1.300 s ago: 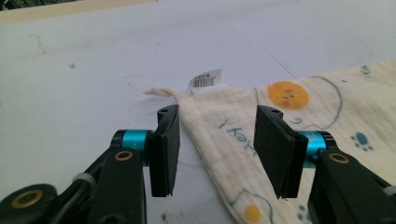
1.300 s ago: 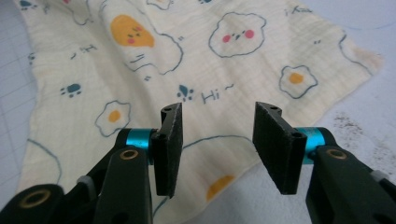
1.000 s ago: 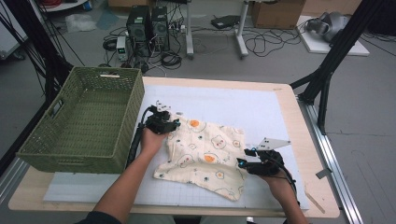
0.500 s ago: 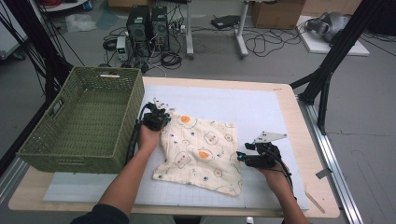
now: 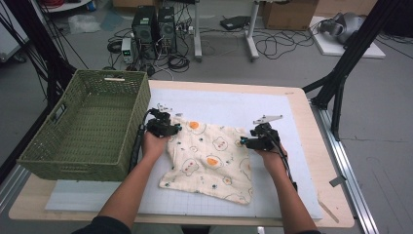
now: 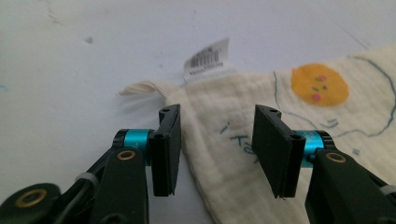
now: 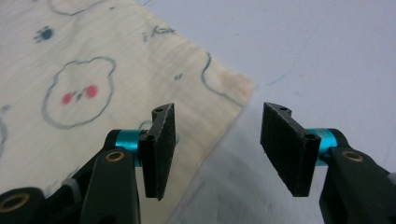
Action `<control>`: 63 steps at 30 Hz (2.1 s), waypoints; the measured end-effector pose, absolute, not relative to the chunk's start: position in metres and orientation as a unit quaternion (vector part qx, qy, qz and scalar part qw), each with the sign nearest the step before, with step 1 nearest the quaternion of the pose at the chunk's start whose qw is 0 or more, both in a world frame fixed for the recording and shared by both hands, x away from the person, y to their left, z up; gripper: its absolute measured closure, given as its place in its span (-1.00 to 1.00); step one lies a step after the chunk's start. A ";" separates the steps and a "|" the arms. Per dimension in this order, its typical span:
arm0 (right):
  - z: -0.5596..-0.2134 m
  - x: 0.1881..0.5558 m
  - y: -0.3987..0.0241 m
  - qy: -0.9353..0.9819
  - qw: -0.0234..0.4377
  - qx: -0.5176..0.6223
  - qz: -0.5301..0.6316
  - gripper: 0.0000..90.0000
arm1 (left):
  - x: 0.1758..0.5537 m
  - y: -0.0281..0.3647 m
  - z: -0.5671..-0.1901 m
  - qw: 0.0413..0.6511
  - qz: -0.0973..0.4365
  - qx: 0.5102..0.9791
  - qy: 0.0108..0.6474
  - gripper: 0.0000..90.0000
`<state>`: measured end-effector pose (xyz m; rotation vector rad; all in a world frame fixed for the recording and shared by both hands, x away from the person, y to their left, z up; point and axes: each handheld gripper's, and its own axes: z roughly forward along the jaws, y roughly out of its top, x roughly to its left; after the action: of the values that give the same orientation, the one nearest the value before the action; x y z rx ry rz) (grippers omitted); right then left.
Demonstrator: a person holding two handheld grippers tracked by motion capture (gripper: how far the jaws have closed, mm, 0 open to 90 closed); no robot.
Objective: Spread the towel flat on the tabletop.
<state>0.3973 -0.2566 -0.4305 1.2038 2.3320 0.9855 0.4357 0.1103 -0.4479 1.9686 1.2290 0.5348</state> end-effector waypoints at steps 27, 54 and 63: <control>-0.425 0.466 -0.260 0.750 0.262 0.489 0.359 0.49 | 0.453 0.099 -0.436 0.432 0.232 0.713 0.501 0.18; -0.414 0.359 -0.285 0.771 0.205 0.453 0.398 0.20 | 0.402 0.115 -0.445 0.405 0.177 0.759 0.479 0.17; -0.444 0.348 -0.273 0.794 0.149 0.461 0.368 0.51 | 0.397 0.105 -0.446 0.376 0.192 0.789 0.445 0.92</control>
<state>0.3485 -0.2730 -0.4443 1.3248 2.2829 1.0571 0.3970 0.1046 -0.4459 2.0194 1.1389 0.4917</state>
